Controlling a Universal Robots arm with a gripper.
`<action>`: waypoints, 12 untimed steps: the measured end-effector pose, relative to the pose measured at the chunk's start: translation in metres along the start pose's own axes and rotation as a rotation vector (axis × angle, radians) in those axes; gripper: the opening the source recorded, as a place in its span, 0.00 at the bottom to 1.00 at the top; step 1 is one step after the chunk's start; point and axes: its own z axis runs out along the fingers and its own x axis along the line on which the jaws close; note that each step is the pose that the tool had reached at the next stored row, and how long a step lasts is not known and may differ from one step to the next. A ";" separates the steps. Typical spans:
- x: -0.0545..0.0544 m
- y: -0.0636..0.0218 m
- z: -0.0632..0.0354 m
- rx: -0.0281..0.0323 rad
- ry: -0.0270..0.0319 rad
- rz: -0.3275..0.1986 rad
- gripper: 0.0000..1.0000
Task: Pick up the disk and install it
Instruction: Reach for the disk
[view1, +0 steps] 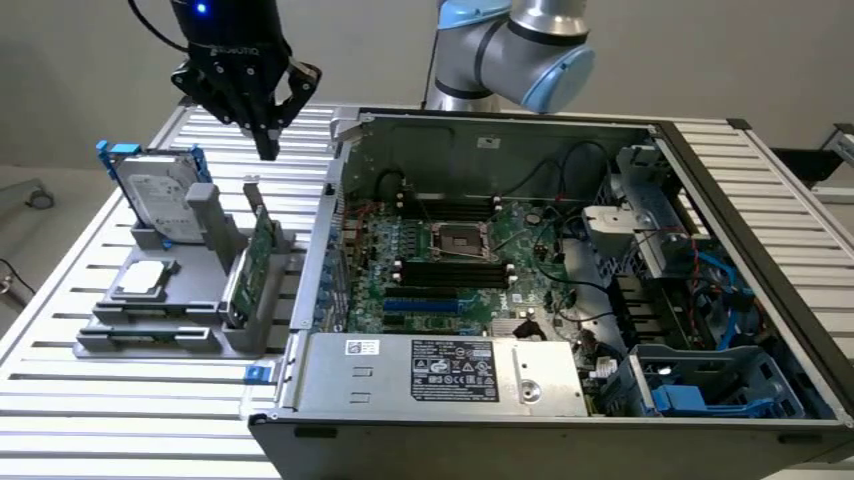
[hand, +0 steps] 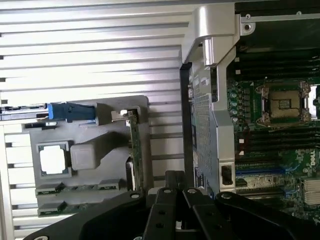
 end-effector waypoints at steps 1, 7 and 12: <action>0.005 -0.0001 0.0007 0.0011 -0.0001 0.000 0.11; 0.032 -0.0003 0.0052 0.0071 -0.0005 0.000 0.11; 0.055 0.0024 0.0062 0.0097 0.0018 0.000 0.11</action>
